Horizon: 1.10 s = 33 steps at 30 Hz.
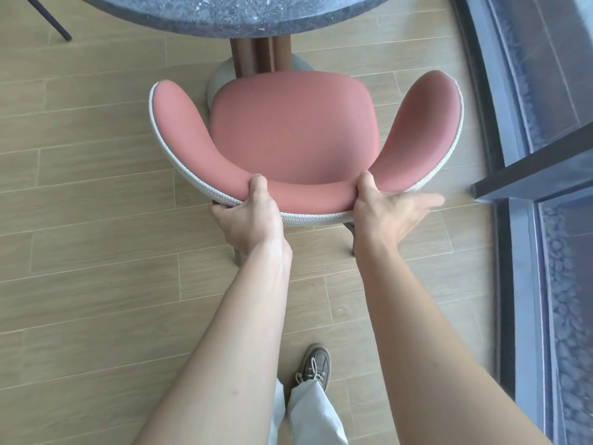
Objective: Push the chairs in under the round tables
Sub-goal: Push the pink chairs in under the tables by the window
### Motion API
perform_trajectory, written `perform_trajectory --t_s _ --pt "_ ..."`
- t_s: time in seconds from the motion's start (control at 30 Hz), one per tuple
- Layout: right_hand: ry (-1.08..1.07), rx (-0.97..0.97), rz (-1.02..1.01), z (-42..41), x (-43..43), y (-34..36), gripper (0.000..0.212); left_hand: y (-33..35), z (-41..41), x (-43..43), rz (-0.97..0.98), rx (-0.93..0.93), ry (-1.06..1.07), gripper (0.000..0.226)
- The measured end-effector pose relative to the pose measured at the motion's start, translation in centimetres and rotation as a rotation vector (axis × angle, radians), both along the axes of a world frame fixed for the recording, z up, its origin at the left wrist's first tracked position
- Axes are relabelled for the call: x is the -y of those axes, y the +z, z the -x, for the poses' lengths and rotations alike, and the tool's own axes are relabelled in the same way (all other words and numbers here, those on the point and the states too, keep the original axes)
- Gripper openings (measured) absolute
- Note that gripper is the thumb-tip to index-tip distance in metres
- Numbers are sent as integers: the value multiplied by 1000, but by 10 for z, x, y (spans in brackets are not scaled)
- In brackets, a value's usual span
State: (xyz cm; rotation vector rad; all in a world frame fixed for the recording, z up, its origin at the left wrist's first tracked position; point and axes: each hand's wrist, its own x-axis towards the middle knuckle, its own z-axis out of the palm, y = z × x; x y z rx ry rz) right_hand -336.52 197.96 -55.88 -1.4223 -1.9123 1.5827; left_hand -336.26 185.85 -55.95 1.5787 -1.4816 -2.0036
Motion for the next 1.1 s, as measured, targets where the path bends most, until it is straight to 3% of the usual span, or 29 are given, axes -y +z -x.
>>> perform_trajectory --t_s 0.1,0.17,0.23,0.4,0.5,0.6,0.73,0.9,1.1 --pt "185 -187 -347 -17 5 14 69 12 -13 -5 53 -109 -12 42" --pt "322 -319 -449 -24 6 24 63 26 -22 -4 118 -240 -63 31" --pt "399 -426 -375 -22 9 40 58 45 -27 -2 116 -386 -92 25" --pt "558 -594 -142 -11 22 117 50 120 -19 7 -43 -708 -215 45" --pt "642 -744 -55 -19 26 190 46 197 -25 36 39 -925 -329 50" --pt "781 -898 -33 -36 33 269 49 281 -51 84 224 -1102 -449 69" --pt "984 -975 3 -55 61 347 76 366 -83 136 374 -1221 -522 59" --pt "1147 -1089 24 -50 124 410 80 432 -95 199 517 -1323 -499 60" --pt "1185 -1137 46 -28 203 433 80 446 -84 279 544 -1352 -551 62"
